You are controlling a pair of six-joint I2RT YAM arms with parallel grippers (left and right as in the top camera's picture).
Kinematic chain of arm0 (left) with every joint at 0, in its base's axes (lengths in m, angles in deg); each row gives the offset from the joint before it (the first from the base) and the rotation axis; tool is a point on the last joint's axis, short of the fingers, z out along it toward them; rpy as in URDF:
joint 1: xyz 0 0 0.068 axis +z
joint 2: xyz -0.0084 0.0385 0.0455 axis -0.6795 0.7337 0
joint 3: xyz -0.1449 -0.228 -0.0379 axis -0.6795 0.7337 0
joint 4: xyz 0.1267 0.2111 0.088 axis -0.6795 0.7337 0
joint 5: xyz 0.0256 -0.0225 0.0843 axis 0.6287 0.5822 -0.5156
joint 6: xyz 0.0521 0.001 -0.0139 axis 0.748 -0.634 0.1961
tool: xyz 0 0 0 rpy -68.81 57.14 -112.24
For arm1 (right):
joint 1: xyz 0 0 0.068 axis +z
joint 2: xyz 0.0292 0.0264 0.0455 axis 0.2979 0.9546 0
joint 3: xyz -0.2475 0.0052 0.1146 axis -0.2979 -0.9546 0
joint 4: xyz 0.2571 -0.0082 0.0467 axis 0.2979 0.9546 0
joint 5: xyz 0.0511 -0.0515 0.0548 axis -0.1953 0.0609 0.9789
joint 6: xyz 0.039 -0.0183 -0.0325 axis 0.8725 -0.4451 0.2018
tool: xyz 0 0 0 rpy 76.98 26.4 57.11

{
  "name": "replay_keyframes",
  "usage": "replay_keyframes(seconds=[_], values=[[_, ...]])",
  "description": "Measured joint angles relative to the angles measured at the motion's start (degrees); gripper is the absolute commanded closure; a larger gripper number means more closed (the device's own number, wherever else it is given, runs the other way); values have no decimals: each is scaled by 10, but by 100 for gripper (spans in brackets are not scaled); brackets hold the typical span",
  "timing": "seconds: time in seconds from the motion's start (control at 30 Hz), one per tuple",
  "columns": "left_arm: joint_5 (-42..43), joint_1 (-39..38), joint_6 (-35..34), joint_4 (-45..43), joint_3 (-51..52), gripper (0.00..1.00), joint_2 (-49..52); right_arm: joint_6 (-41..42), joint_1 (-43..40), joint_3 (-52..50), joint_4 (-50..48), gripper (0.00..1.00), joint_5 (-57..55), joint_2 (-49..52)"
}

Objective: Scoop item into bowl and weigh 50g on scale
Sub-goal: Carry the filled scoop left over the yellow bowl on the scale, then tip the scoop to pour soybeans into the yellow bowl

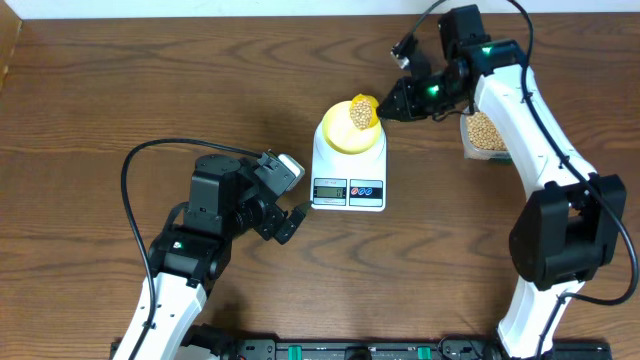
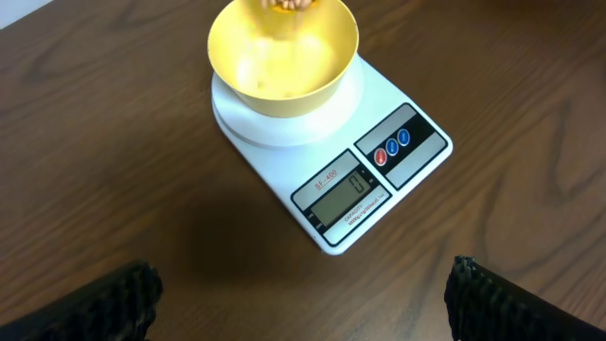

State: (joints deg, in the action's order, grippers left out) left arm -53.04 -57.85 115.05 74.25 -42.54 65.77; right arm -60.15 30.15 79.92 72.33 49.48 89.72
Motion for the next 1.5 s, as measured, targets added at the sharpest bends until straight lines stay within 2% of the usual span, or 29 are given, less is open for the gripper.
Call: replay_keyframes(seconds=[0.73, 1.1, 1.5], values=[[0, 0, 0, 0, 0, 2, 0, -148, 85, 22, 1, 99, -193, 0], [0, 0, 0, 0, 0, 2, 0, -238, 135, 23, -16, 99, -327, 0], [0, 0, 0, 0, 0, 2, 0, -270, 141, 24, -28, 99, -357, 0]])
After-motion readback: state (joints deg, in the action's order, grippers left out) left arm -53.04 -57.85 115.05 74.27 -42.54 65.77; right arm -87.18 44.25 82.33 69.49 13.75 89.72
